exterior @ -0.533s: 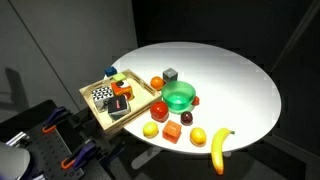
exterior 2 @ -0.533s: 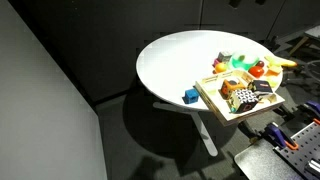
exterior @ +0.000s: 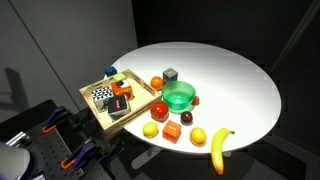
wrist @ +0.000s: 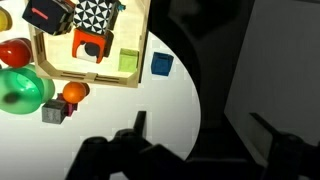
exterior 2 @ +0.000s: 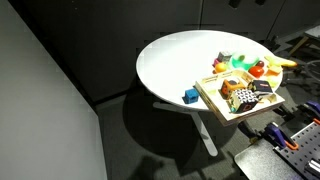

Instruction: Pick up the blue block and put it in the wooden tray

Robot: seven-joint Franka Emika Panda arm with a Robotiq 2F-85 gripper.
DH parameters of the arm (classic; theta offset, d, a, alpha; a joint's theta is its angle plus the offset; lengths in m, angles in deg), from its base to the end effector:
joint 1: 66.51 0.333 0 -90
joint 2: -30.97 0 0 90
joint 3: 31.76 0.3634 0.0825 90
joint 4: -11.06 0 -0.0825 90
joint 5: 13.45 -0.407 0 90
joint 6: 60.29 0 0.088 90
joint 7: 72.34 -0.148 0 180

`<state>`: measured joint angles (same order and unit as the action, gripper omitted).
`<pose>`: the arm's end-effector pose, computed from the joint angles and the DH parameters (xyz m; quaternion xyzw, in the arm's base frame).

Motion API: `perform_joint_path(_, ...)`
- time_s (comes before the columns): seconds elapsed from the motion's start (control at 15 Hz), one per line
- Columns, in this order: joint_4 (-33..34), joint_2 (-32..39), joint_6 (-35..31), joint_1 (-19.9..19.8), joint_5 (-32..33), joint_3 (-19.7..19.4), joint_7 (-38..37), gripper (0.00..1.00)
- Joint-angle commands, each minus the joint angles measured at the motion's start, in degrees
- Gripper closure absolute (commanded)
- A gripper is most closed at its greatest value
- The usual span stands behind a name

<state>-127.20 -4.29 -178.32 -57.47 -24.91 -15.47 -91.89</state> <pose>0.3506 0.2002 0.5346 -0.9923 0.0008 -0.1105 0.0559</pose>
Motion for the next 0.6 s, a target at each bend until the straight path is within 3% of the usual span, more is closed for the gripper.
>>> perform_joint_path(0.0, 2.1, 3.4, -0.4, -0.3, 0.5, 0.1, -0.7, 0.00)
perform_joint_path(0.53, 7.7, 15.8, -3.4, -0.3, 1.4, 0.2, -0.9, 0.00)
